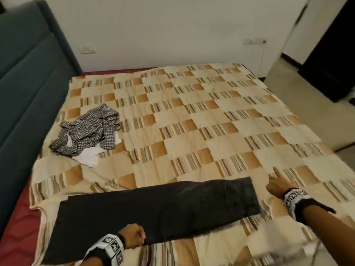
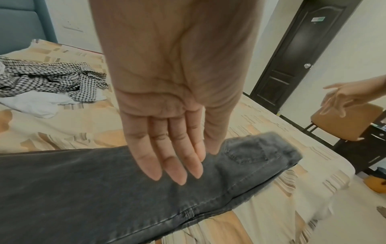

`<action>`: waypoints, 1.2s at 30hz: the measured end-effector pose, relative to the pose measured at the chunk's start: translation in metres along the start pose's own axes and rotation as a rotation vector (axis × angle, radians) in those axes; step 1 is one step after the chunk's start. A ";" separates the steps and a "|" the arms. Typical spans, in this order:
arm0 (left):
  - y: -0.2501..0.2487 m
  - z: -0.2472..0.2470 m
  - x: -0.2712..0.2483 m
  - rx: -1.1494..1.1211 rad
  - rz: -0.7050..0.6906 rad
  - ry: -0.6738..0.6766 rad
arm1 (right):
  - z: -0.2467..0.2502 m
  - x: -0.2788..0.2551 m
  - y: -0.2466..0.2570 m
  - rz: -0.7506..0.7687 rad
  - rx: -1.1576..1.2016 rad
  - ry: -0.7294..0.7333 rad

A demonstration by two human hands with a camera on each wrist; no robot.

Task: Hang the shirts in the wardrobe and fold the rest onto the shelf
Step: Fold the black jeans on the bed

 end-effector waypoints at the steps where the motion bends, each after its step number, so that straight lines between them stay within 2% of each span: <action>1: -0.005 0.001 0.001 0.009 -0.003 -0.002 | -0.015 -0.002 0.002 -0.042 0.074 0.066; 3: -0.016 0.002 0.001 0.019 -0.015 -0.004 | -0.039 -0.004 0.011 -0.160 0.239 0.177; 7: -0.031 0.006 0.005 0.087 -0.071 0.020 | -0.023 -0.010 0.049 -0.227 0.478 0.222; 12: -0.019 0.008 0.015 0.135 -0.088 0.093 | -0.004 0.003 0.094 -0.256 0.732 0.186; 18: -0.003 0.022 0.020 0.171 -0.117 0.113 | 0.004 -0.001 0.125 -0.332 0.823 0.054; 22: 0.015 0.021 0.025 0.235 -0.103 0.128 | -0.023 -0.014 0.151 -0.392 0.941 0.070; 26: 0.022 0.024 0.043 0.273 -0.067 0.187 | -0.073 -0.026 0.171 -0.432 1.035 0.268; 29: 0.014 0.029 0.065 0.283 -0.075 0.192 | -0.103 -0.028 0.171 -0.460 1.086 0.349; 34: -0.022 0.037 0.125 0.298 -0.053 0.201 | -0.136 0.000 0.145 -0.483 1.162 0.333; 36: -0.043 0.041 0.157 0.290 -0.068 0.162 | -0.146 0.022 0.131 -0.483 1.195 0.300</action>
Point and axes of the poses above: each hand's wrist, its own x-axis towards the middle knuckle, its own z-axis out of the back of the hand, y = z × x, the point moved 9 cm from there along x, towards the middle knuckle, and after that the axes turned 5 degrees about y, right-handed, at the moved point
